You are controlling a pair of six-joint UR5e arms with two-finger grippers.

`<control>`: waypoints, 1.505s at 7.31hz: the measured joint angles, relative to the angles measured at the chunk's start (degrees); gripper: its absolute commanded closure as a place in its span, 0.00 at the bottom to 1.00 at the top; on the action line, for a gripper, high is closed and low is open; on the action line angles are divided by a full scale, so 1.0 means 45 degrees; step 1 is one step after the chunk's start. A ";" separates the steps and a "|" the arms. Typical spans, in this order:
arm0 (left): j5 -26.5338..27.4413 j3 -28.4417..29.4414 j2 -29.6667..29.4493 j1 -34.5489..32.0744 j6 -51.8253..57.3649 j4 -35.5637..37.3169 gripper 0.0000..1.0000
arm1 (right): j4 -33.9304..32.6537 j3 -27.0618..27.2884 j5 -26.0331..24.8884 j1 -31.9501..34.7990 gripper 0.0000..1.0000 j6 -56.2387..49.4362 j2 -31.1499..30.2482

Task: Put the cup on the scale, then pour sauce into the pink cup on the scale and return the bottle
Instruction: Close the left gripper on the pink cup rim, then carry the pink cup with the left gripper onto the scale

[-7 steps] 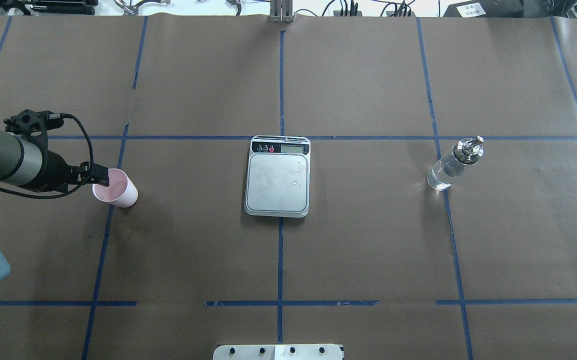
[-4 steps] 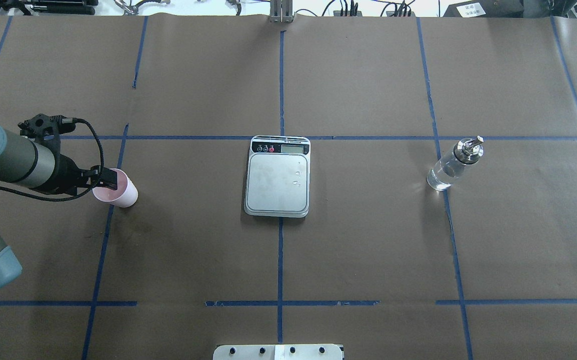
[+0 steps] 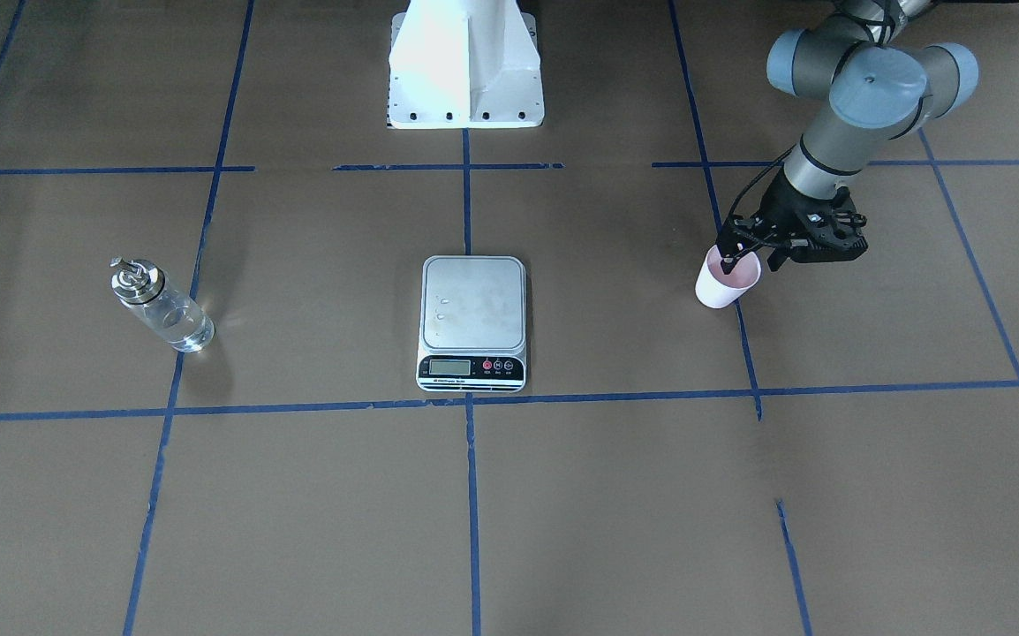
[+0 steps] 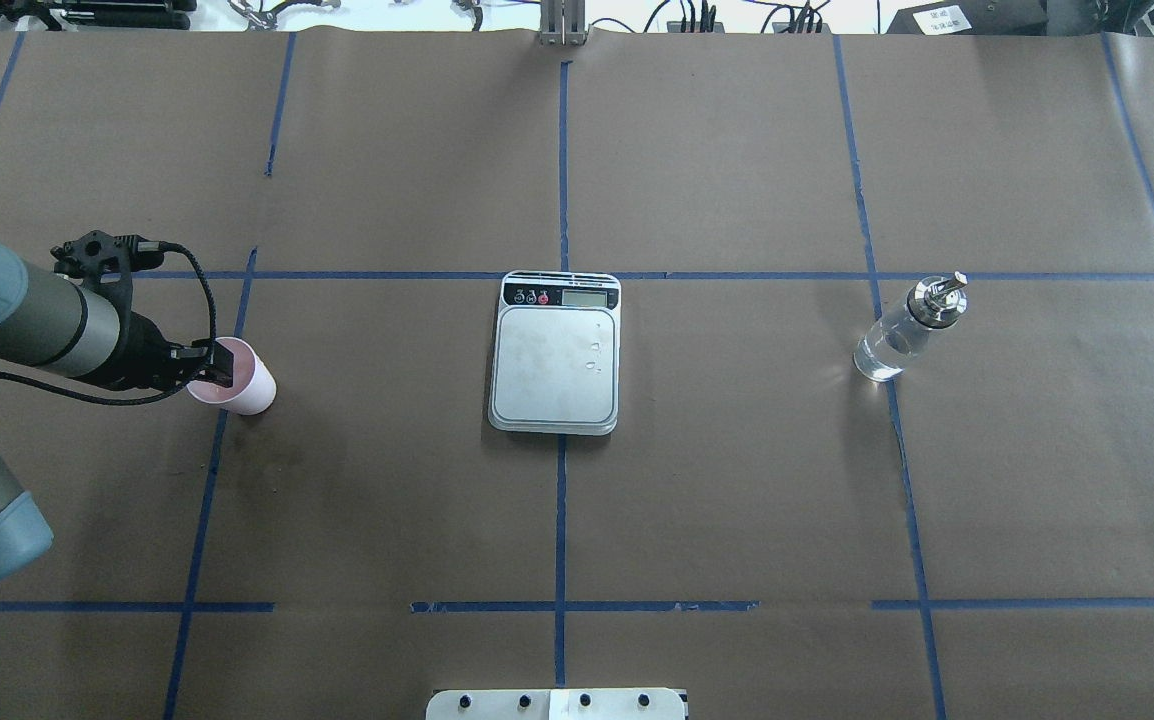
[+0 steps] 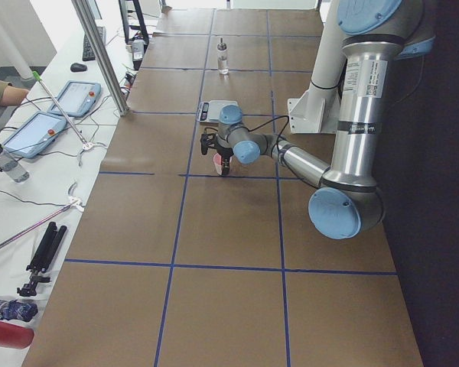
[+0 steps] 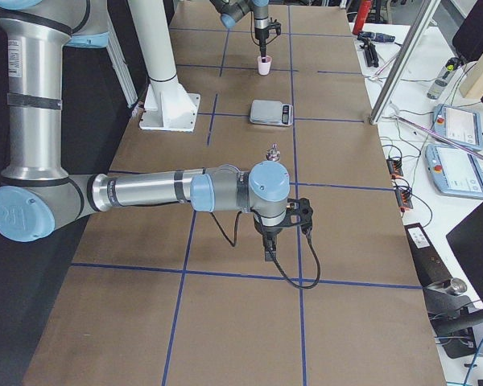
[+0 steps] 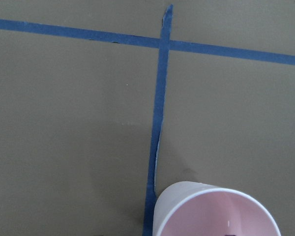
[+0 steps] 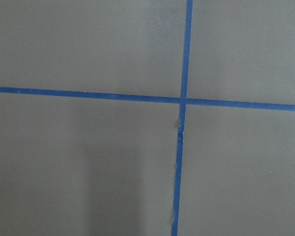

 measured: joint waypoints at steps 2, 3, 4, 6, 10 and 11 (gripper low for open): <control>0.0018 -0.0016 0.0060 0.0001 0.0148 0.0014 1.00 | 0.0002 -0.0008 0.0017 0.0000 0.00 0.0000 0.0000; -0.0001 -0.0124 0.0081 -0.0021 0.0147 0.0036 1.00 | 0.0002 -0.0010 0.0029 0.0000 0.00 0.0000 0.0000; -0.0063 -0.0432 0.0131 -0.0083 0.0133 0.0191 1.00 | -0.0008 0.0035 0.0035 -0.0006 0.00 0.0000 0.0032; -0.0284 -0.1822 -0.0379 -0.0196 0.0124 0.2472 1.00 | -0.0363 0.0353 -0.0005 -0.0065 0.00 0.0004 0.0290; -0.0485 -0.2067 -0.5575 -0.0136 -0.1025 0.8403 1.00 | -0.0624 0.1050 0.0034 -0.0169 0.00 0.0186 0.0253; -0.0615 -0.1267 -0.6784 -0.0004 -0.1831 0.8681 1.00 | -0.0608 0.1215 0.0027 -0.0262 0.00 0.0667 0.0248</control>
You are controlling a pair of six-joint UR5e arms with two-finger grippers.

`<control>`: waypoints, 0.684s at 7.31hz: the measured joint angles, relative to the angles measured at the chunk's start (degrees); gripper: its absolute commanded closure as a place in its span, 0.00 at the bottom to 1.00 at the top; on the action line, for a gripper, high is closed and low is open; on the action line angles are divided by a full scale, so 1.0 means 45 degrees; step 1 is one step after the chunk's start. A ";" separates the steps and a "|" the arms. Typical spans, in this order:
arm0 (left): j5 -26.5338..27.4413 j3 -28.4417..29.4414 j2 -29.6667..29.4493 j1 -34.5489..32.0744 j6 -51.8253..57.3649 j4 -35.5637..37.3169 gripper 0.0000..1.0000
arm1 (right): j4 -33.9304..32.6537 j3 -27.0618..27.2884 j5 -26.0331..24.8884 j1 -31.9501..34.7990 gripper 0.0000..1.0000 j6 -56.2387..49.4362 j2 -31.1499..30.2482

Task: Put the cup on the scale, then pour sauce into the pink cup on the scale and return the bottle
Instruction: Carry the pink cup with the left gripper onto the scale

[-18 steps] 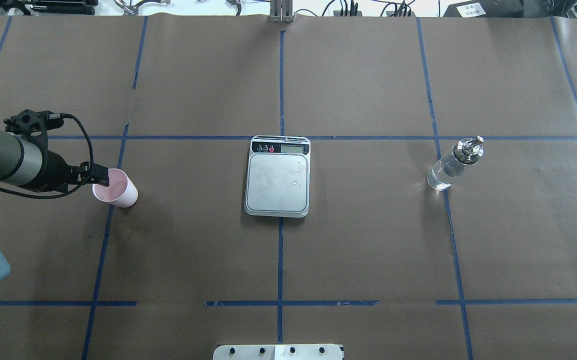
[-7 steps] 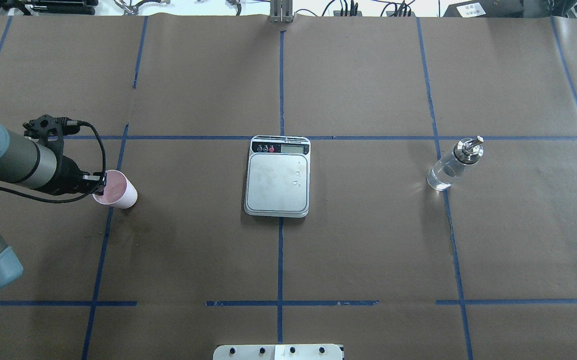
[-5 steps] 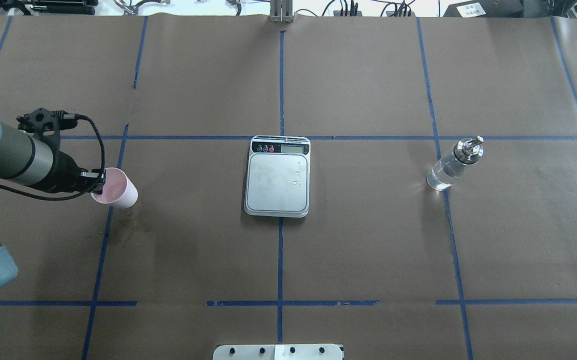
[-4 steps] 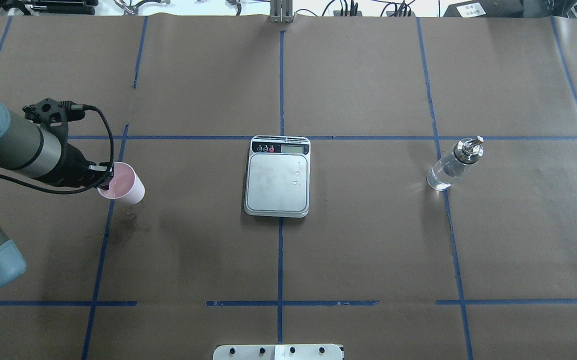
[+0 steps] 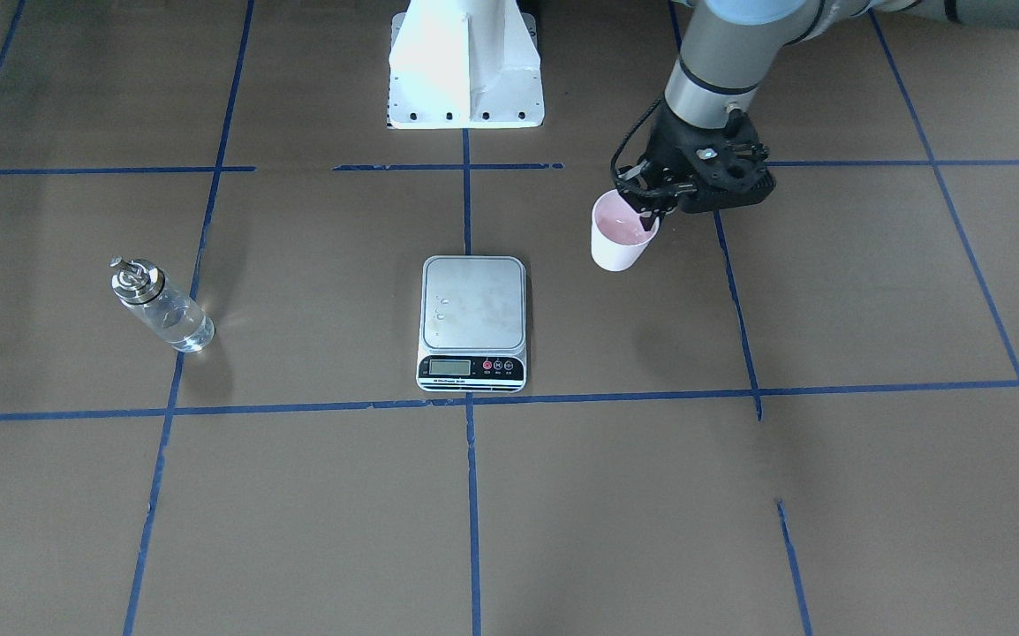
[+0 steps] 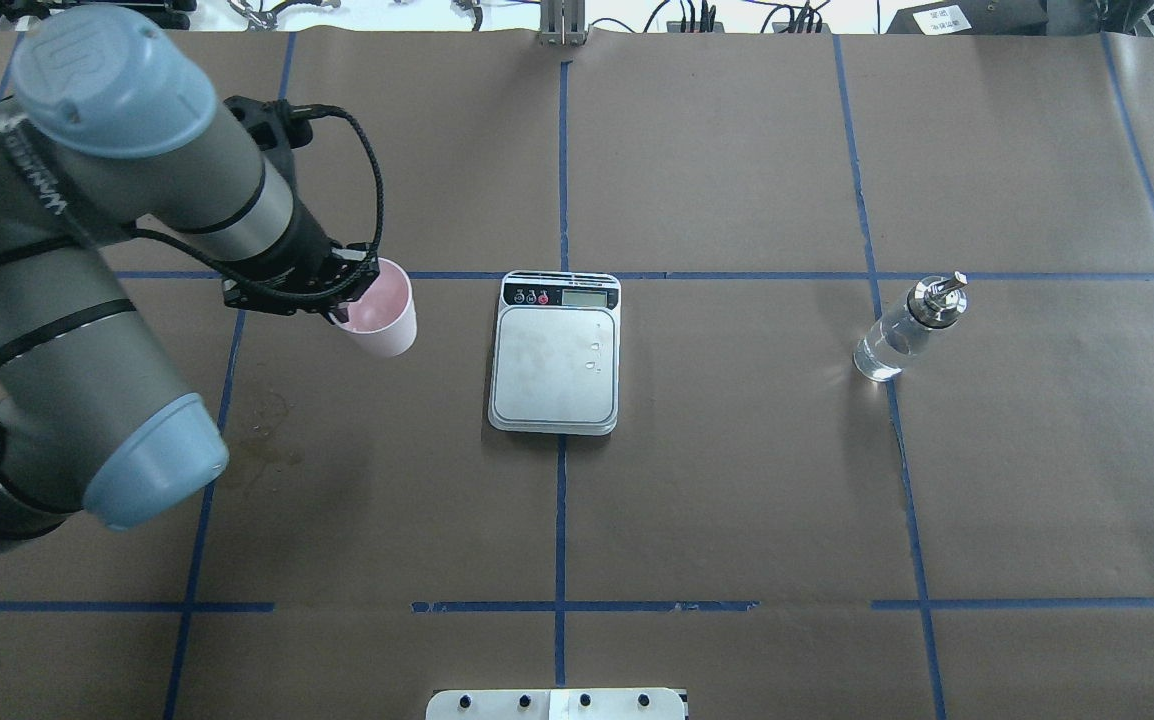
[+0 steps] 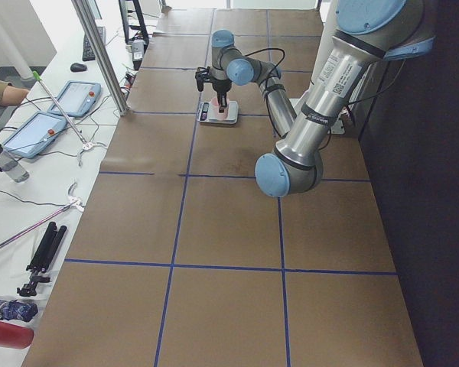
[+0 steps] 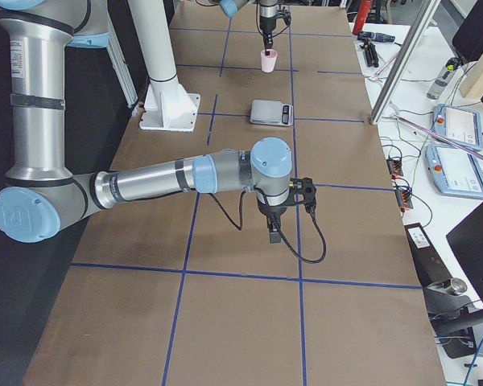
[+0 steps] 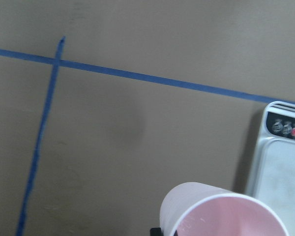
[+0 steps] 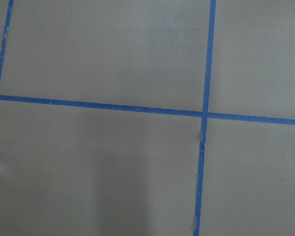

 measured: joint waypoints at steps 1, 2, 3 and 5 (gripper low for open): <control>-0.0068 0.0871 -0.1033 0.0194 -0.0665 0.0061 1.00 | 0.0004 0.0262 -0.0005 -0.0140 0.00 0.0529 -0.0022; -0.0077 0.1708 -0.1830 0.0459 -0.1257 -0.0065 1.00 | 0.0005 0.0494 -0.0007 -0.0270 0.00 0.0977 -0.0049; -0.0051 0.2450 -0.2298 0.0713 -0.1819 -0.0530 1.00 | 0.0009 0.0645 -0.0017 -0.0372 0.00 0.1323 -0.0063; 0.0101 0.3634 -0.2569 0.1249 -0.2797 -0.1853 1.00 | 0.0038 0.0783 -0.0026 -0.0490 0.00 0.1810 -0.0061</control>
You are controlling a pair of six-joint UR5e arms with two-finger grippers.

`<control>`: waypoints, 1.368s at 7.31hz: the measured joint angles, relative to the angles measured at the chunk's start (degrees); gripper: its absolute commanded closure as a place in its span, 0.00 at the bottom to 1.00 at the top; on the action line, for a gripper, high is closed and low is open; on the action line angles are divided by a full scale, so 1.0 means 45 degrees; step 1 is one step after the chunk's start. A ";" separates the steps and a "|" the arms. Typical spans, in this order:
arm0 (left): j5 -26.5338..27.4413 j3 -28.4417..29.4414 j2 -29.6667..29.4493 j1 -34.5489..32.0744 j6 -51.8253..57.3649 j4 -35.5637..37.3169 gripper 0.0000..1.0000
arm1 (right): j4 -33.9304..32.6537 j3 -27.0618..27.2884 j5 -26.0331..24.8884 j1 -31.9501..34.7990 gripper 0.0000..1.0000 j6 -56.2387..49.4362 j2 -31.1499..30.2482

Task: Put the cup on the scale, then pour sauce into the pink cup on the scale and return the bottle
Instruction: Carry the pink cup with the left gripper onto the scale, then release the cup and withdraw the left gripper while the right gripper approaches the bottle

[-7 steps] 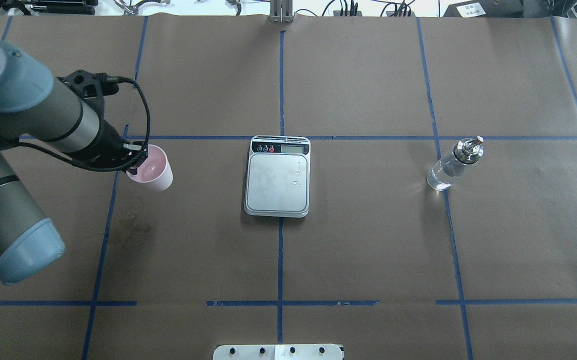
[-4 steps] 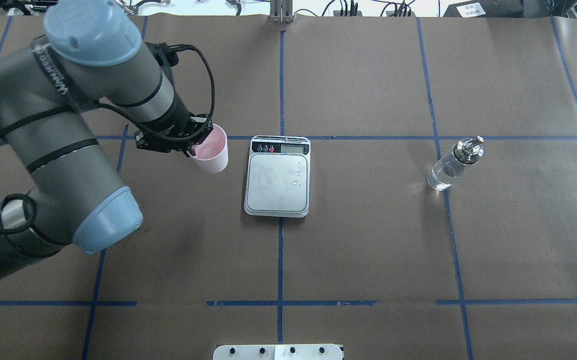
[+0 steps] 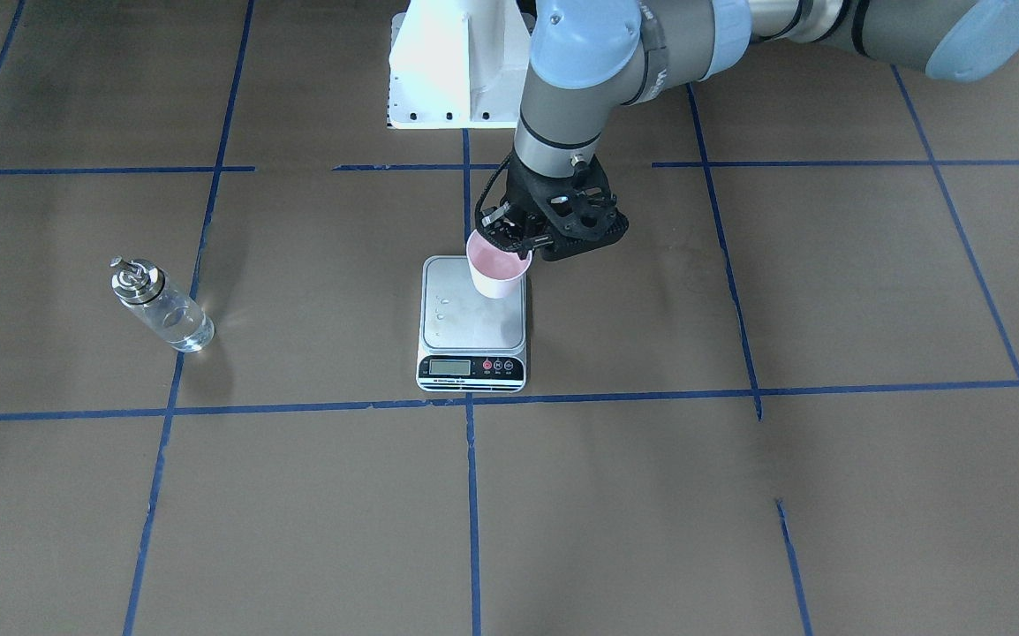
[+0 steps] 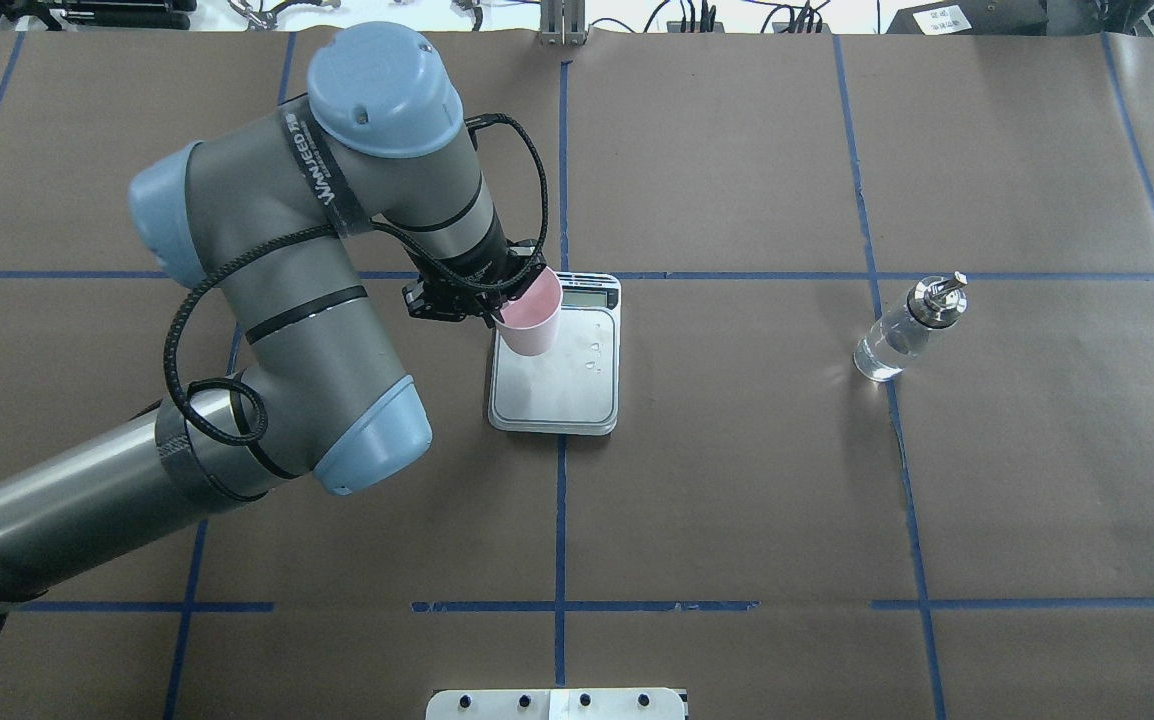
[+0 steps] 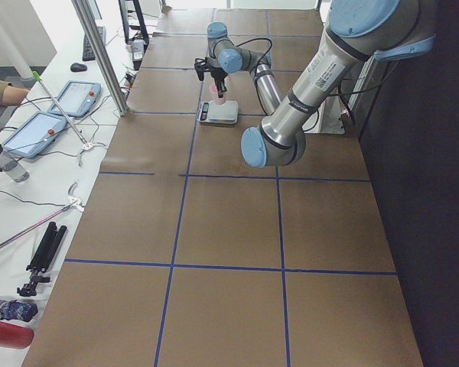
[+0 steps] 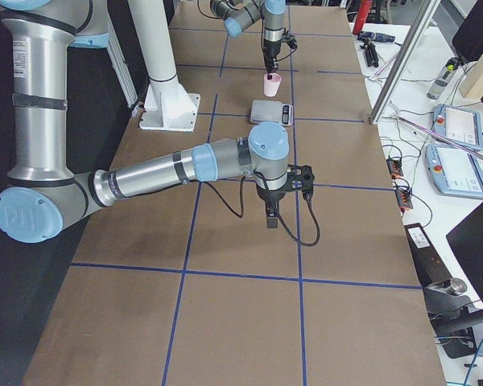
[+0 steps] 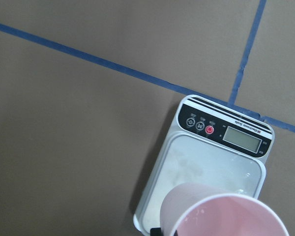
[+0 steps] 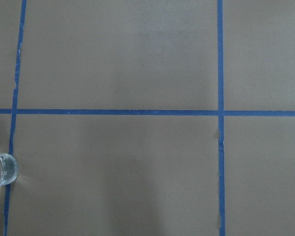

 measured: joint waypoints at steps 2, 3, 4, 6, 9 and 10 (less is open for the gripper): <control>0.0465 0.0837 -0.0016 0.0509 -0.0678 -0.1000 1.00 | 0.0021 0.0070 0.0015 -0.0119 0.00 0.0346 0.0054; 0.0583 0.1039 -0.0020 0.0623 -0.0793 -0.1228 1.00 | 0.0024 0.0204 0.0017 -0.0232 0.00 0.0629 0.0084; 0.0629 0.1145 -0.0027 0.0674 -0.0827 -0.1329 0.79 | 0.0025 0.0384 0.0003 -0.0382 0.00 0.0983 0.0095; 0.0650 0.1237 -0.0015 0.0699 -0.0860 -0.1577 0.19 | 0.0025 0.0744 -0.0054 -0.0704 0.00 0.1505 0.0104; 0.0715 0.1062 0.0039 0.0680 -0.0751 -0.1728 0.00 | 0.0020 0.1558 -0.0084 -0.1506 0.00 0.3053 0.0141; 0.0737 0.0779 0.0093 0.0618 -0.0531 -0.1674 0.00 | 0.0023 0.2066 -0.0179 -0.2093 0.00 0.4010 0.0153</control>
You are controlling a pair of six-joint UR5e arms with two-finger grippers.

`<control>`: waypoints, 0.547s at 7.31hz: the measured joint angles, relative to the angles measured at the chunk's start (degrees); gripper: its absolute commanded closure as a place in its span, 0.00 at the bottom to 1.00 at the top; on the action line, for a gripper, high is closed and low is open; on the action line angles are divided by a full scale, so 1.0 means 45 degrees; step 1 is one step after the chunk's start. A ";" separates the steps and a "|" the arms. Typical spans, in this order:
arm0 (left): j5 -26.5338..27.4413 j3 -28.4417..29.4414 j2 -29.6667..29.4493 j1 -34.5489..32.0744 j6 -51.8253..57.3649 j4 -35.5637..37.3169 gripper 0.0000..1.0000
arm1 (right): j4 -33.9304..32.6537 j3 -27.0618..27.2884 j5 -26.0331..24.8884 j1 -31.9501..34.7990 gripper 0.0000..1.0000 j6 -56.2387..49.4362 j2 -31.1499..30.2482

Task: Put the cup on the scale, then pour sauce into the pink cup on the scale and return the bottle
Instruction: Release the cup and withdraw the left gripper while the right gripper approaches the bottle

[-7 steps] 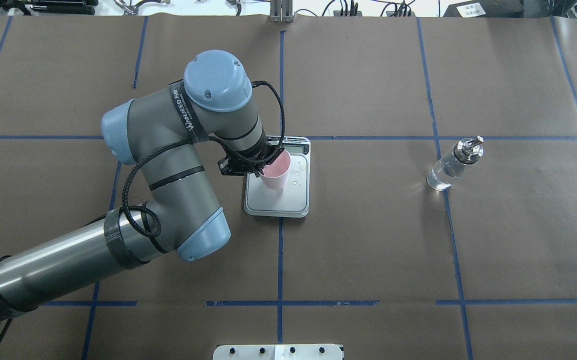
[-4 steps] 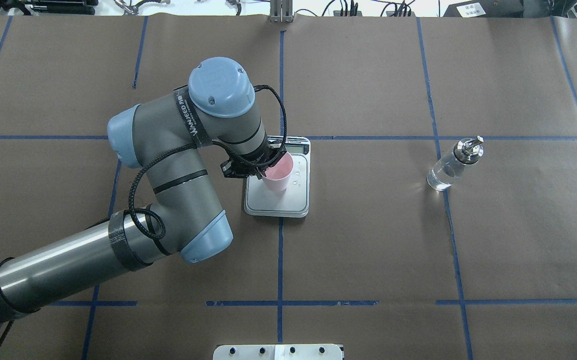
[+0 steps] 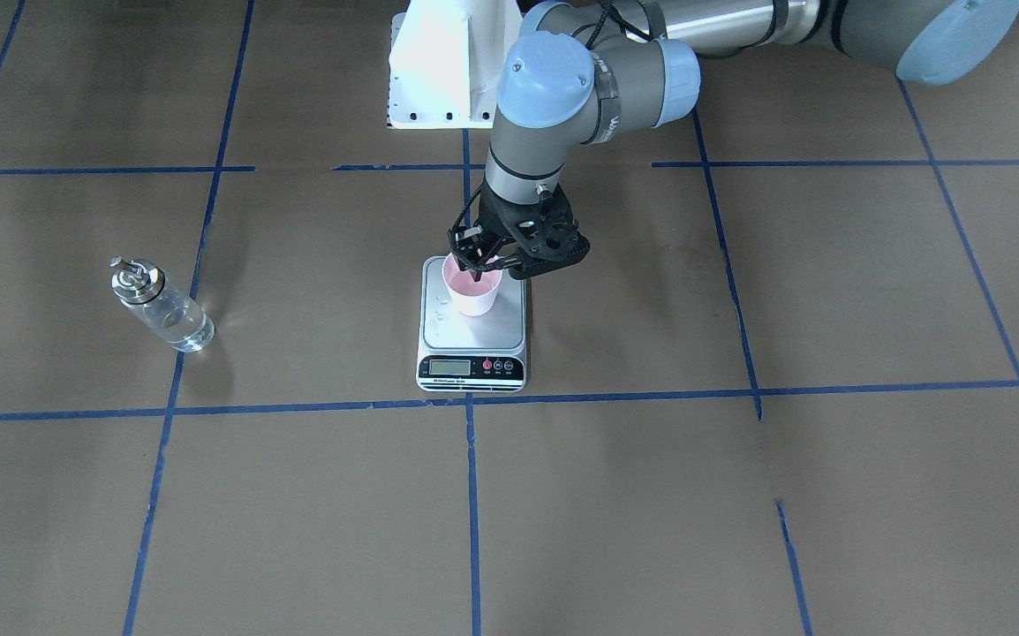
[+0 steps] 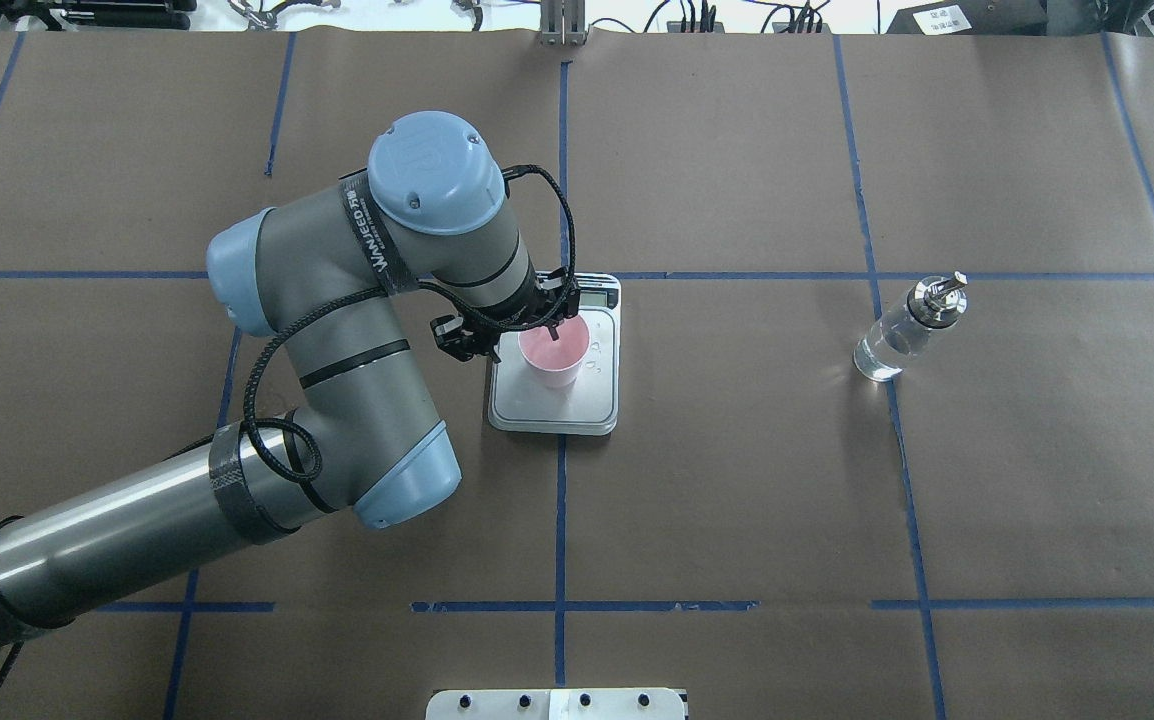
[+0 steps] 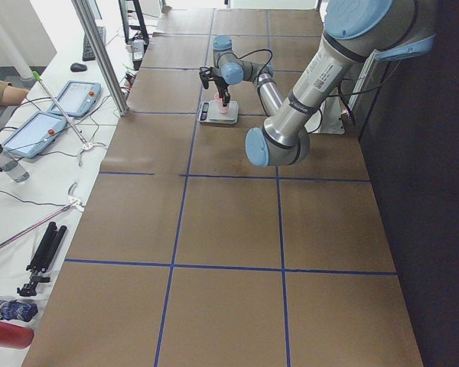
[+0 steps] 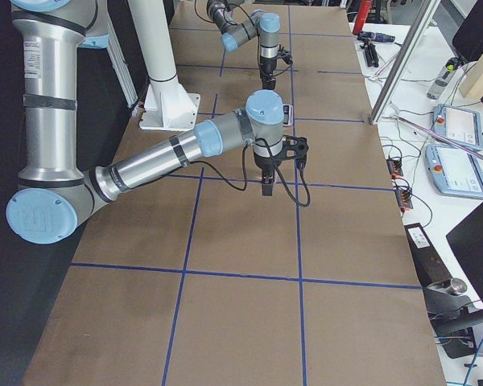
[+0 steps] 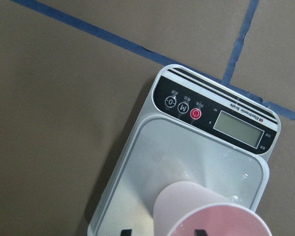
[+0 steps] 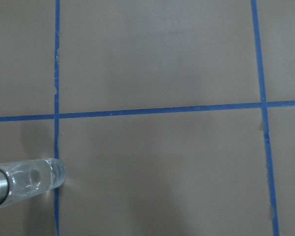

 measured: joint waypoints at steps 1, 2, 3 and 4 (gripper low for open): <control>-0.0013 -0.0399 0.0120 -0.0181 0.0376 0.0136 0.00 | 0.0002 0.0567 -0.0288 -0.0739 0.00 0.1160 0.0022; -0.0051 -0.0996 0.0422 -0.0467 0.0890 0.0370 0.00 | 0.0002 0.1064 -0.0745 -0.1559 0.00 0.2500 0.0152; -0.0087 -0.1958 0.0983 -0.0805 0.1673 0.0792 0.00 | 0.0015 0.1461 -0.1364 -0.2434 0.00 0.3915 0.0430; -0.0108 -0.3069 0.1618 -0.1161 0.2558 0.1369 0.00 | 0.0120 0.1866 -0.2135 -0.3341 0.00 0.5283 0.0687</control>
